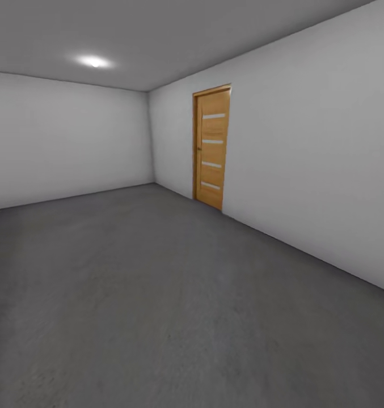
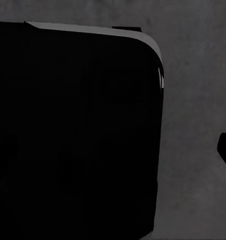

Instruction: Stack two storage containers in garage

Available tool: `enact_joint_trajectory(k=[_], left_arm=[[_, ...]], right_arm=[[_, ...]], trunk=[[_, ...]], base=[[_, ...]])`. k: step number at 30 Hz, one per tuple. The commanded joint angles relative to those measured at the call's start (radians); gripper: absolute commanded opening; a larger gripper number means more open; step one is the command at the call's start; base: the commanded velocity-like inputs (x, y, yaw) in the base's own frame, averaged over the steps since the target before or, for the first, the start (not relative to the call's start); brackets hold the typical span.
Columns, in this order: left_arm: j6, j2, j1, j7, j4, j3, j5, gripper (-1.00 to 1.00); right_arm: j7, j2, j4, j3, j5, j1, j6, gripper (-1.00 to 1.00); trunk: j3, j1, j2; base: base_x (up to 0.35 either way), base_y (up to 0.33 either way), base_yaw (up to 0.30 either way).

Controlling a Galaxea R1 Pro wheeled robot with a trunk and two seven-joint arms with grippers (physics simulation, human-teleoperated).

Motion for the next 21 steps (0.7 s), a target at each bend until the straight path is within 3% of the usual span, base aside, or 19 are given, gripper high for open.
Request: enact_joint_trajectory(k=[1, 9, 21], left_arm=[[-0.002, 0.0, 0.0, 0.0, 0.0, 0.002, 0.005, 1.0], [-0.001, 0.0, 0.0, 0.0, 0.0, 0.002, 0.006, 1.0], [-0.001, 0.0, 0.0, 0.0, 0.0, 0.001, 0.006, 1.0]], right_arm=[[-0.001, 0.0, 0.0, 0.001, 0.001, 0.0, -0.003, 1.0], [-0.001, -0.002, 0.0, 0.0, 0.001, 0.0, 0.0, 1.0], [-0.001, -0.005, 0.0, 0.0, -0.001, 0.0, -0.001, 1.0]], trunk=[[-0.001, 0.001, 0.0], [-0.001, 0.001, 0.0], [-0.001, 0.001, 0.0]], base=[[0.322, 0.0, 0.277], [0.322, 0.0, 0.248], [0.322, 0.0, 0.02]])
